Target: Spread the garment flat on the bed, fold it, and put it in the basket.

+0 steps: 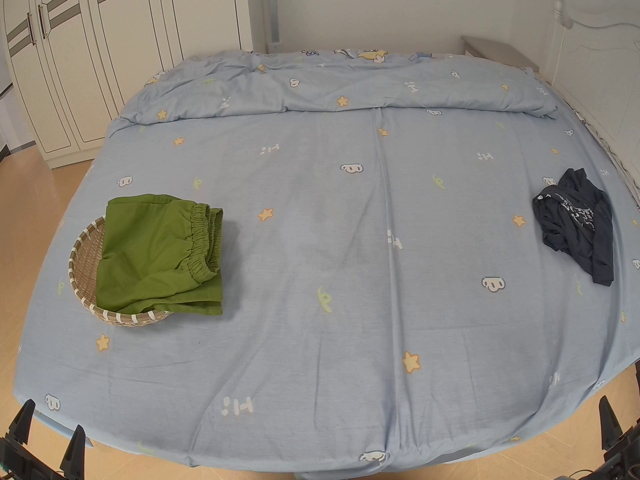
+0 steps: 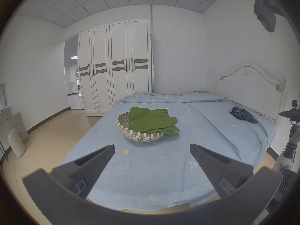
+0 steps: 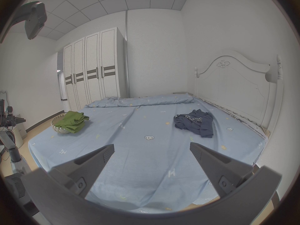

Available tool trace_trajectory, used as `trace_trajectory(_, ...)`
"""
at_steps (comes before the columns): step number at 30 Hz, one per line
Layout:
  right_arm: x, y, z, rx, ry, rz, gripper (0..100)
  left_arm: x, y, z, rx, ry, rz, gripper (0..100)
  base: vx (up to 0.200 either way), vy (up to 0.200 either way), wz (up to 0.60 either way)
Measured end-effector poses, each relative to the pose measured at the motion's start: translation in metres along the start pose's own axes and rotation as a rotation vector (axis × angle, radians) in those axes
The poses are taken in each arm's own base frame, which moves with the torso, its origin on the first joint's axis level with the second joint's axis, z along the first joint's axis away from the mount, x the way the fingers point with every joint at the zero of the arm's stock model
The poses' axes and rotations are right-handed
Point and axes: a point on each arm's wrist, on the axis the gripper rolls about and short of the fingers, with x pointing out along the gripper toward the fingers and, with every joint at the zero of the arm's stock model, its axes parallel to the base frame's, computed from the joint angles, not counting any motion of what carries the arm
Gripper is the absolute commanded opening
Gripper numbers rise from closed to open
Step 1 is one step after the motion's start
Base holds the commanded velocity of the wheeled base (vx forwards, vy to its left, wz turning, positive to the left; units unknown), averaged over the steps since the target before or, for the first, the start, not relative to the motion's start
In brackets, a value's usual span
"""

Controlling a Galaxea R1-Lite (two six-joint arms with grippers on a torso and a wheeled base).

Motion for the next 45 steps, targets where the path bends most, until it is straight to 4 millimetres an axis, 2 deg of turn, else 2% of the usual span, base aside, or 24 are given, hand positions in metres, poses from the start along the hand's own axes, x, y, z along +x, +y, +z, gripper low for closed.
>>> trace_trajectory(26,0.0001,0.0,0.0,0.0,0.001,0.0,100,0.0001,0.0,0.0,0.0,0.001,-0.001,100,0.0,-0.2,0.0)
trace_trajectory(45,0.0001,0.0,0.0,0.0,0.001,0.0,100,0.0002,0.0,0.0,0.0,0.002,-0.001,100,0.0,0.0,0.0)
